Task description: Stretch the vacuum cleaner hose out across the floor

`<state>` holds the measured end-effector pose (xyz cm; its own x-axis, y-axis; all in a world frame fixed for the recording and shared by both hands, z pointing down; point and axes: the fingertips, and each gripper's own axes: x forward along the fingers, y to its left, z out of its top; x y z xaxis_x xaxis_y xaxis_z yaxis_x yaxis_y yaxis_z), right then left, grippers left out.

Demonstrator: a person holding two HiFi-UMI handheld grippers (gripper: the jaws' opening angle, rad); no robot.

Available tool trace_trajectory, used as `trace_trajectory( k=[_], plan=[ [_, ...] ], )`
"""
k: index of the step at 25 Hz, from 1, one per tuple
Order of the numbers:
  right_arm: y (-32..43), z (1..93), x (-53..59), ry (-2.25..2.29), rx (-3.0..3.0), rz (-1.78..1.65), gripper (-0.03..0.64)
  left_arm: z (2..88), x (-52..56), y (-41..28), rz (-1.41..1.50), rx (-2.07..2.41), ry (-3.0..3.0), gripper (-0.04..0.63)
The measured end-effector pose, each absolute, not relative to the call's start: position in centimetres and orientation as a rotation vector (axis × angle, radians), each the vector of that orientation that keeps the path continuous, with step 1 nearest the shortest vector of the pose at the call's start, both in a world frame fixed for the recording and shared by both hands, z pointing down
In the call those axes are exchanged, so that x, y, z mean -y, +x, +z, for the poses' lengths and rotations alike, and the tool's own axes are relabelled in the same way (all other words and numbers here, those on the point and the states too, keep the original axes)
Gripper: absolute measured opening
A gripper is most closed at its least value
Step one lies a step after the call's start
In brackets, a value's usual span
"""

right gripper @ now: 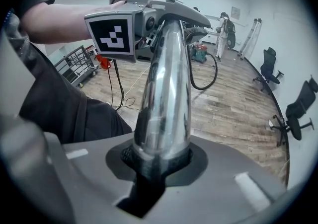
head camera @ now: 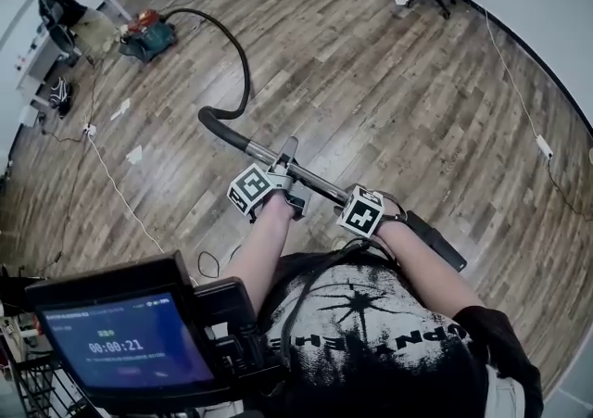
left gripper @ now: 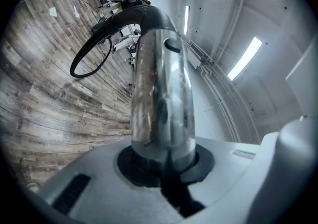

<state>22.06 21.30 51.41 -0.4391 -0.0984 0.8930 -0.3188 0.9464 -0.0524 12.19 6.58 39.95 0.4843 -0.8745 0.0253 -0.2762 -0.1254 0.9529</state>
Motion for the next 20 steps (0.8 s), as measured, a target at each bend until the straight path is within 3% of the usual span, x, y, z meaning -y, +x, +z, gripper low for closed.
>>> trace_trajectory(
  k=[12,20],
  plan=[
    [17.5,50.9,-24.8,0.332,1.984,0.252,0.087,39.6,-10.1,7.5,-0.712,0.953,1.655,0.043],
    [18.0,52.0,-28.2,0.384,1.925,0.302,0.087,41.5,-12.6,8.5,-0.682,0.872,1.635,0.043]
  ],
)
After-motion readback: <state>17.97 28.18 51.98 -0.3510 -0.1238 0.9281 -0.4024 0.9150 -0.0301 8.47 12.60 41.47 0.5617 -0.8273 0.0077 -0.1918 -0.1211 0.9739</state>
